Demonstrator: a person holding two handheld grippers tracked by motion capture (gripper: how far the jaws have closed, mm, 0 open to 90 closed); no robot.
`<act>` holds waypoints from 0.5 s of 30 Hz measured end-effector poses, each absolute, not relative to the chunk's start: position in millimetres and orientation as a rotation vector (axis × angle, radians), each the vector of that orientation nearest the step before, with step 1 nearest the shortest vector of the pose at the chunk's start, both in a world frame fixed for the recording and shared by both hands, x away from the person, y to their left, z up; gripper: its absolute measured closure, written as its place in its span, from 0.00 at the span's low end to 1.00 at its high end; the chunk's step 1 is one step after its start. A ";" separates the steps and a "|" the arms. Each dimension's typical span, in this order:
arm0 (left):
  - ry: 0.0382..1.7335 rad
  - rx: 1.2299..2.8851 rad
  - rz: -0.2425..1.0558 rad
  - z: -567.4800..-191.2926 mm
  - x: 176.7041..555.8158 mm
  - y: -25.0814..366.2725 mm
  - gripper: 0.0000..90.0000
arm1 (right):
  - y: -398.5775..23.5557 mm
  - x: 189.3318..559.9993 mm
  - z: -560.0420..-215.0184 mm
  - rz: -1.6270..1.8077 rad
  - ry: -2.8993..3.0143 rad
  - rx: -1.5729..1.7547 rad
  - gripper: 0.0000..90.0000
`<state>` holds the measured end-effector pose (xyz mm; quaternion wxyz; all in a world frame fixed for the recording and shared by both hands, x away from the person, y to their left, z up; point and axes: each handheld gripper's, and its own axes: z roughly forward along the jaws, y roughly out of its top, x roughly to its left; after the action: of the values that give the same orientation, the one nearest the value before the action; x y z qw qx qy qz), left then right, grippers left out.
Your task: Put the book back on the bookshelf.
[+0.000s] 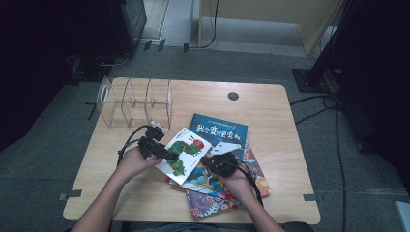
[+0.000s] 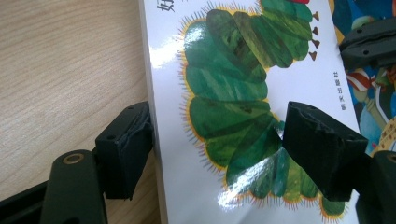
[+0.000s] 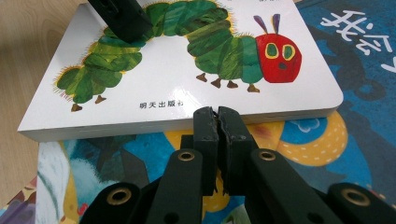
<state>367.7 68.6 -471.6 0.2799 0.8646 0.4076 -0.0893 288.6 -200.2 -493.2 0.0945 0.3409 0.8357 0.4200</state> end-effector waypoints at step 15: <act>1.195 2.289 -0.256 -458.1 366.9 83.9 0.40 | -188.4 294.6 -493.2 1.258 2.497 1.009 0.99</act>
<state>366.9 83.9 -458.1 0.2699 0.8495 0.4433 -0.0951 294.6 -188.4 -493.2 0.0844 0.3384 0.8370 0.4218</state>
